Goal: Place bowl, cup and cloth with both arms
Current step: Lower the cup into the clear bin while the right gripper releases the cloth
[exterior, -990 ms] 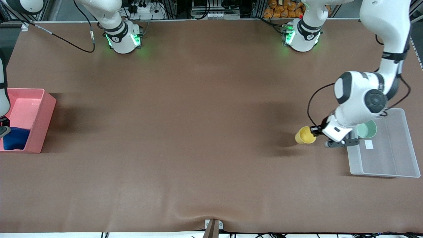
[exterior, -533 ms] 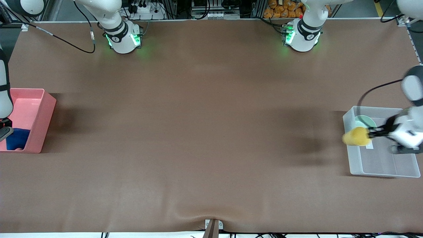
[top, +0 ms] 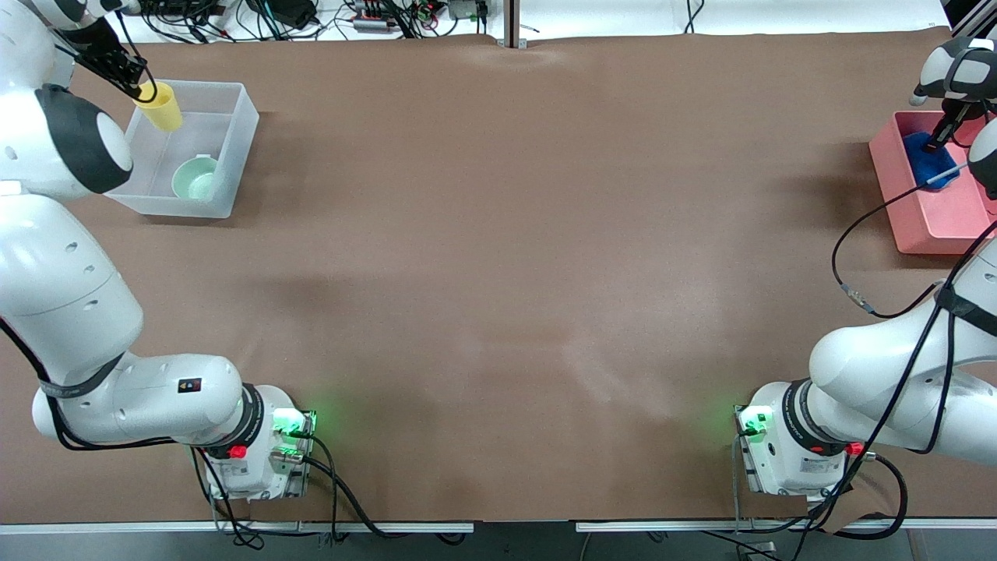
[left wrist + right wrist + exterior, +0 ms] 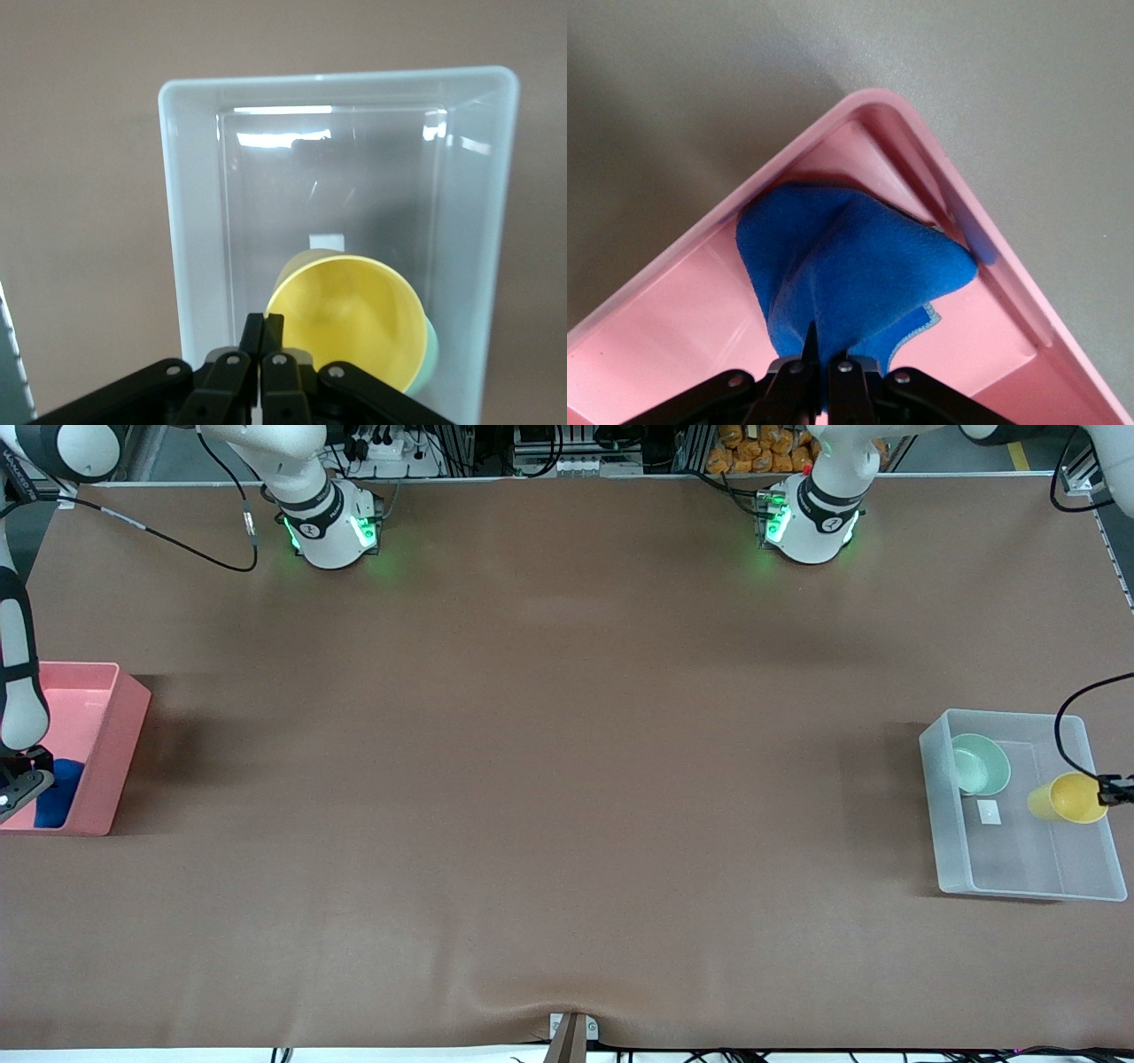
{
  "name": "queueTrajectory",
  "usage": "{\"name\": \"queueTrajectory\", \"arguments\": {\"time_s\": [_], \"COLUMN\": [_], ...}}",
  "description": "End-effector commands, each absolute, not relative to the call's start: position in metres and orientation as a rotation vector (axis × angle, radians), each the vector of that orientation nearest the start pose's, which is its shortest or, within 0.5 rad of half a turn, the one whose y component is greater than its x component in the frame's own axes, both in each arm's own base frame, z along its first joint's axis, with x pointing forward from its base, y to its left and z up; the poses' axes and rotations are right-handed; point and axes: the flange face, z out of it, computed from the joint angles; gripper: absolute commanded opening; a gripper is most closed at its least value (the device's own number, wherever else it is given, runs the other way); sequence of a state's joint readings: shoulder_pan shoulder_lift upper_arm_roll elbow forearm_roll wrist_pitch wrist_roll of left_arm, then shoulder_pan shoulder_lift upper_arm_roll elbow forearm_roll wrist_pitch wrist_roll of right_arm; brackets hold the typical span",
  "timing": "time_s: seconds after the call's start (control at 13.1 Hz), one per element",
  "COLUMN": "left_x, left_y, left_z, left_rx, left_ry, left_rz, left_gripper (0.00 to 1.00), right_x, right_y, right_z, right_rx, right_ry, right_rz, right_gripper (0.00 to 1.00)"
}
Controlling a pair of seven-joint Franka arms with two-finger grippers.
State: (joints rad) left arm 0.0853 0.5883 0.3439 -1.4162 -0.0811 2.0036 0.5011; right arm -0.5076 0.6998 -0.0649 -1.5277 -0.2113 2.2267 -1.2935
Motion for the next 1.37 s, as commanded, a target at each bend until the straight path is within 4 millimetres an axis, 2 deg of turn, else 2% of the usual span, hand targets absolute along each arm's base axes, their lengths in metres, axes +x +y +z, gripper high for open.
{"name": "queueTrajectory", "arguments": {"time_s": [0.0, 0.15, 0.38, 0.53, 0.69, 0.76, 0.84, 0.91, 0.99, 1.07, 1.3], "left_x": [0.686, 0.689, 0.691, 0.694, 0.695, 0.696, 0.697, 0.699, 0.699, 0.701, 0.704], "left_y": [0.262, 0.273, 0.275, 0.270, 0.267, 0.264, 0.262, 0.257, 0.256, 0.252, 0.246], "left_z": [0.339, 0.313, 0.289, 0.275, 0.274, 0.272, 0.270, 0.268, 0.270, 0.273, 0.302], "left_rx": [-3.028, -3.025, -3.065, -3.099, -3.102, -3.101, -3.099, -3.099, -3.101, -3.099, -3.092], "left_ry": [0.176, 0.162, 0.126, 0.090, 0.097, 0.102, 0.104, 0.119, 0.100, 0.108, 0.129], "left_rz": [-0.059, -0.112, -0.144, -0.176, -0.175, -0.169, -0.167, -0.165, -0.168, -0.175, -0.224], "left_gripper": [0.00, 0.00, 0.00, 0.00, 0.00, 0.21, 0.48, 0.96, 1.00, 1.00, 1.00], "right_x": [0.598, 0.597, 0.595, 0.593, 0.591, 0.590, 0.590, 0.590, 0.590, 0.590, 0.591], "right_y": [-0.390, -0.393, -0.397, -0.401, -0.404, -0.405, -0.405, -0.405, -0.405, -0.405, -0.404], "right_z": [0.241, 0.235, 0.227, 0.222, 0.216, 0.215, 0.215, 0.215, 0.215, 0.215, 0.215], "right_rx": [-2.949, -2.953, -2.959, -2.967, -2.971, -2.971, -2.973, -2.973, -2.973, -2.973, -2.972], "right_ry": [-1.353, -1.347, -1.335, -1.328, -1.312, -1.310, -1.308, -1.308, -1.308, -1.308, -1.310], "right_rz": [0.239, 0.230, 0.218, 0.207, 0.199, 0.199, 0.194, 0.194, 0.194, 0.194, 0.194], "right_gripper": [0.00, 0.00, 0.00, 0.00, 0.00, 0.00, 0.00, 0.00, 0.00, 0.00, 0.00]}}
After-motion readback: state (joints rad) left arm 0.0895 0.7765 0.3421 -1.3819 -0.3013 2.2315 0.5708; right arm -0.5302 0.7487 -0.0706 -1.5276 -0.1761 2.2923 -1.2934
